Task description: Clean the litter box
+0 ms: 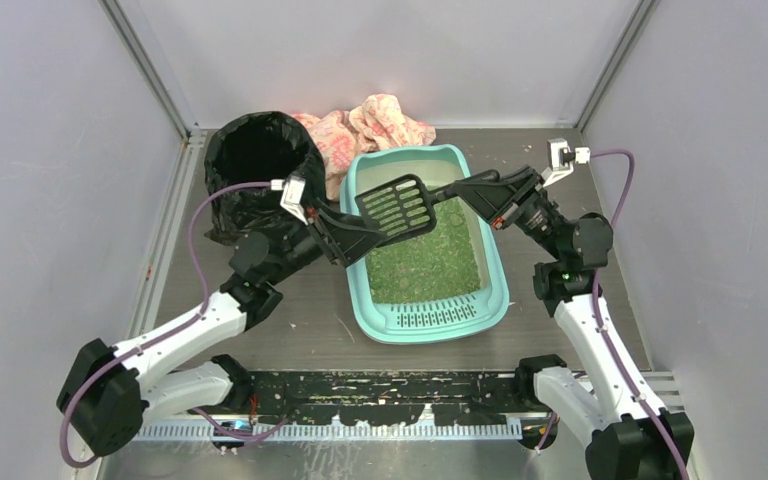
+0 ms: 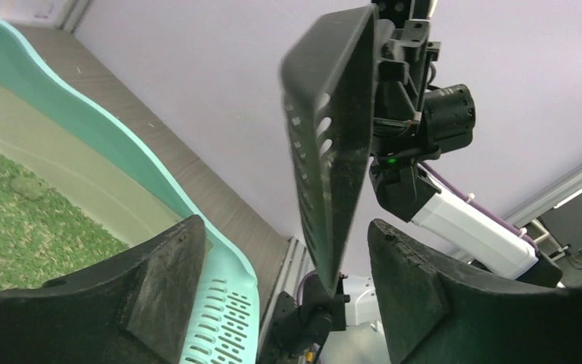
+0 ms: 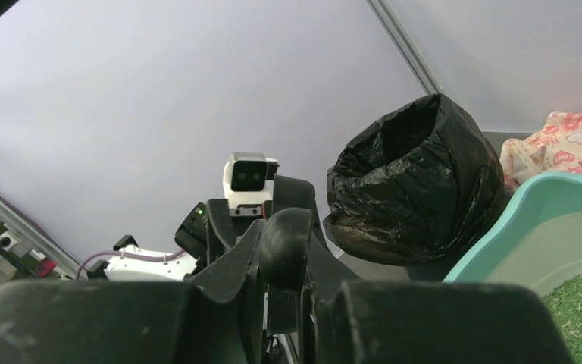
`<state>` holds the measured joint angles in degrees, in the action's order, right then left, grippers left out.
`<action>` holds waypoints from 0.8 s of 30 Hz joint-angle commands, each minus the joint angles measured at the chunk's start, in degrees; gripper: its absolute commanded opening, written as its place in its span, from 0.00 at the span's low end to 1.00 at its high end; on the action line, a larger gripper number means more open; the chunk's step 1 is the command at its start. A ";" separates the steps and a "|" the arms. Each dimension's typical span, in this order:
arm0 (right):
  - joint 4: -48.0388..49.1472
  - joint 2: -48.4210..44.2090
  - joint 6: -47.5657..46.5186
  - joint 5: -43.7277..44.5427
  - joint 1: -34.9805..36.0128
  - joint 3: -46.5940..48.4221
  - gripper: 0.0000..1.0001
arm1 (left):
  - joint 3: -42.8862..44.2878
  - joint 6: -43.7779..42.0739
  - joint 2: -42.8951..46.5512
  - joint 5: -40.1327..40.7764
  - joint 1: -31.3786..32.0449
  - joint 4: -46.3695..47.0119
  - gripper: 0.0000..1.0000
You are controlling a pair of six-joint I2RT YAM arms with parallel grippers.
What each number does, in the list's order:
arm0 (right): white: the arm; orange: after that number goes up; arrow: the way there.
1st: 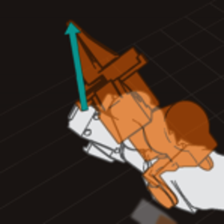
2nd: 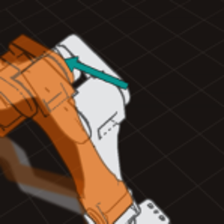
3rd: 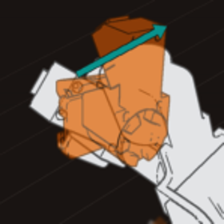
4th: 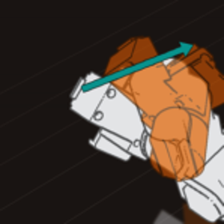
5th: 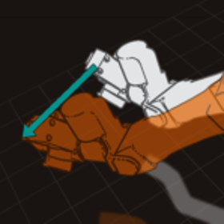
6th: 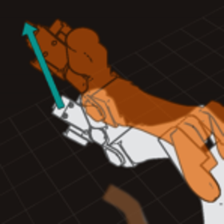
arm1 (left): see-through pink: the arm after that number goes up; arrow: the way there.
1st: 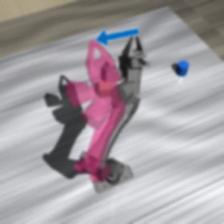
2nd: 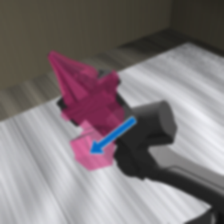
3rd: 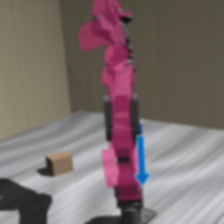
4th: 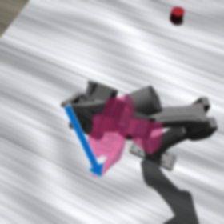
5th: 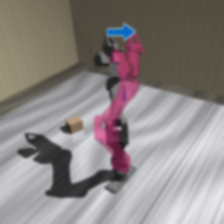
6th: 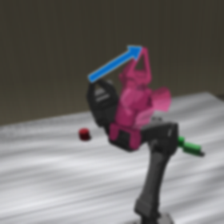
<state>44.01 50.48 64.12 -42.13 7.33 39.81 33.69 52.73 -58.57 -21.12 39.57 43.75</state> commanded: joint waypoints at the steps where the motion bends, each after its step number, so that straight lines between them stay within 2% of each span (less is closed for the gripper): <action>1: -1.70 -2.38 -2.93 -1.52 -0.15 1.15 0.01 | 1.55 4.12 -3.01 -0.20 -0.06 9.52 0.72; 3: -3.33 -3.30 -3.97 -1.49 -0.13 0.99 0.01 | 2.32 4.21 -3.94 0.02 -0.02 8.99 0.61; 5: -5.52 -4.23 -5.29 -1.62 -0.17 1.04 0.01 | 2.91 4.47 -4.91 -0.05 0.06 8.95 0.56; 15: -10.64 -4.26 -7.89 -2.85 -0.13 0.40 0.01 | 5.14 6.06 -8.35 -1.29 1.17 11.36 0.41; 17: -10.65 -4.41 -8.07 -2.71 -0.13 0.02 0.01 | 5.43 5.63 -8.77 -1.98 1.46 11.25 0.30; 20: -10.79 -4.28 -8.11 -2.69 -0.13 -0.13 0.01 | 6.36 5.09 -9.43 -4.15 1.59 9.85 0.02; 24: -11.03 -4.34 -8.24 -2.55 -0.13 -0.15 0.01 | 6.39 5.18 -9.49 -5.67 1.65 9.69 0.00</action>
<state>32.40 46.26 56.07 -45.15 7.33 39.42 36.67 58.22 -69.06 -21.26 40.27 48.88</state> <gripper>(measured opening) 0.208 0.030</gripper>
